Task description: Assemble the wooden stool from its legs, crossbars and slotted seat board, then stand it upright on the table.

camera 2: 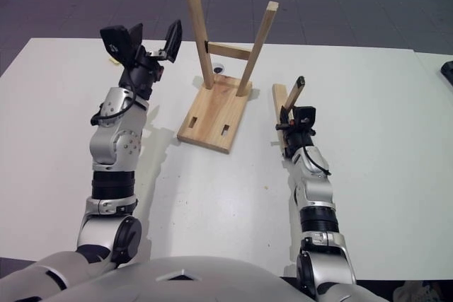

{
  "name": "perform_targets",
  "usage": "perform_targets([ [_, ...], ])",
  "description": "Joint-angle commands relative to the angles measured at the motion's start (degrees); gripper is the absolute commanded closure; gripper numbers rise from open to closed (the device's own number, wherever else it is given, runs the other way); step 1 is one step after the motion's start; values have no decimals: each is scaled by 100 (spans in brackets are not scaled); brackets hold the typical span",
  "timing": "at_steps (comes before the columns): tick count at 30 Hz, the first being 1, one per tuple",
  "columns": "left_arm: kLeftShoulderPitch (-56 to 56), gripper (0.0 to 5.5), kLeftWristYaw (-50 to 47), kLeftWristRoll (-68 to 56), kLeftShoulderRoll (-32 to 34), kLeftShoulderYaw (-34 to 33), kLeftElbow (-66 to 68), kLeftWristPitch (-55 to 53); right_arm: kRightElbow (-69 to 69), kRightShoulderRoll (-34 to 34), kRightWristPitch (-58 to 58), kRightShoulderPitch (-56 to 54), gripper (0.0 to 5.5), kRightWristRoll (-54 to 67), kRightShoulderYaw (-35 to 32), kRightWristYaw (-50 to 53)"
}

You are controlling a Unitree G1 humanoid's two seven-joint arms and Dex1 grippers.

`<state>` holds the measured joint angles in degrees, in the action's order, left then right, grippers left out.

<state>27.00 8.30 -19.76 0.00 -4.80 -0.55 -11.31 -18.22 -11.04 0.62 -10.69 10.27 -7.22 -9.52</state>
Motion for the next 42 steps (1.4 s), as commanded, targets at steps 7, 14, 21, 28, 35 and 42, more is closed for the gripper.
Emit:
perform_targets([
  [7, 147, 10, 21, 42, 6, -28, 114, 83, 1038, -142, 665, 157, 225, 91, -162, 24],
  [14, 184, 10, 27, 45, 17, -34, 165, 126, 1915, -274, 1077, -300, 120, 411, -415, -37],
  [21, 203, 10, 31, 39, 5, -30, 209, 165, 2143, -299, 1251, -814, 11, 749, -573, -123],
  [28, 221, 10, 18, 51, -28, -19, 244, 202, 1659, -284, 1084, -1470, 11, 609, -460, -171],
  [35, 235, 10, 11, 76, -66, -16, 288, 262, 580, -363, 895, -2000, 11, 222, -229, -254],
  [42, 203, 10, -19, 95, -103, -24, 269, 273, 403, -330, 677, -2348, 11, 196, -282, -236],
])
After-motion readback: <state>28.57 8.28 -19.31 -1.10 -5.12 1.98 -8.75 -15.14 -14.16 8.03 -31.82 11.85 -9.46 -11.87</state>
